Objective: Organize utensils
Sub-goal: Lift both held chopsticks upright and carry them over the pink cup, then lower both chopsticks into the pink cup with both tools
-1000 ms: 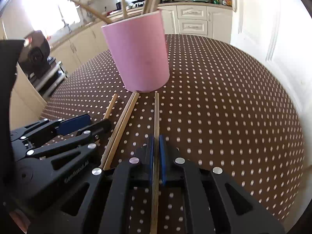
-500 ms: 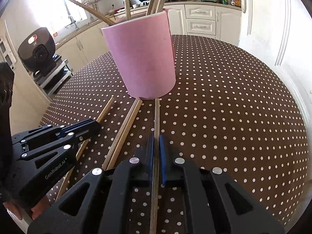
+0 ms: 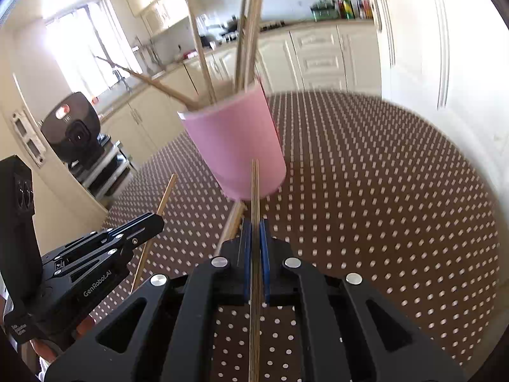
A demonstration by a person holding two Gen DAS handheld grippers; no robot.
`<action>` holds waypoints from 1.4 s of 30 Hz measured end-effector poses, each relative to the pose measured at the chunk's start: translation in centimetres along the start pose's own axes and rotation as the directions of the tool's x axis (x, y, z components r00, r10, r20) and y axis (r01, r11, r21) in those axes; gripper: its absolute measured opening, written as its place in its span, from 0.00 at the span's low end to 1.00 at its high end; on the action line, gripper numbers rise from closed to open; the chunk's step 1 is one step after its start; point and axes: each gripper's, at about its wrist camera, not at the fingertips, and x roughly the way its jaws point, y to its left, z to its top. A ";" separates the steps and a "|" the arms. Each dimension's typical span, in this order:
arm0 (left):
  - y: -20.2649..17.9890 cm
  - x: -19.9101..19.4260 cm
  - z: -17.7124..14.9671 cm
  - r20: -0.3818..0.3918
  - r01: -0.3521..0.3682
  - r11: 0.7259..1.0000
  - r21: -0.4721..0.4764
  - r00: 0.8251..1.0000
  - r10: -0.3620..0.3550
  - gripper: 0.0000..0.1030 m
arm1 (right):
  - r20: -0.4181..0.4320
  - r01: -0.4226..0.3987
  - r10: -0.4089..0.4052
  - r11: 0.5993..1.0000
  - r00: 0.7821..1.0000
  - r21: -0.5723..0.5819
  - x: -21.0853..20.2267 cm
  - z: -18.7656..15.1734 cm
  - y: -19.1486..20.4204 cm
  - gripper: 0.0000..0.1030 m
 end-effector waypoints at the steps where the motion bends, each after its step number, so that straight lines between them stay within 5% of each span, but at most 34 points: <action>1: -0.1 -0.4 0.1 0.016 0.003 1.000 0.002 1.000 -0.004 0.06 | 0.023 -0.005 0.005 1.000 1.000 -0.001 -0.6 0.2 0.1 0.04; 11: 0.1 -4.9 2.0 0.130 0.075 0.997 0.014 0.989 -0.076 0.06 | 0.193 -0.052 0.057 0.998 0.979 -0.032 -4.6 2.4 1.0 0.04; 18: -1.0 -7.3 3.8 0.223 0.066 0.997 0.025 0.972 -0.070 0.06 | 0.329 -0.076 0.074 0.997 0.941 -0.006 -7.0 2.9 0.8 0.04; 36: -3.2 -11.3 8.5 0.408 0.106 0.993 0.044 0.906 -0.114 0.06 | 0.644 -0.032 0.022 0.999 0.765 0.003 -10.6 5.8 1.7 0.04; 42: -4.0 -11.5 10.3 0.468 0.076 0.997 0.023 0.881 -0.077 0.06 | 0.737 -0.037 0.009 0.999 0.676 0.022 -10.4 6.9 1.7 0.04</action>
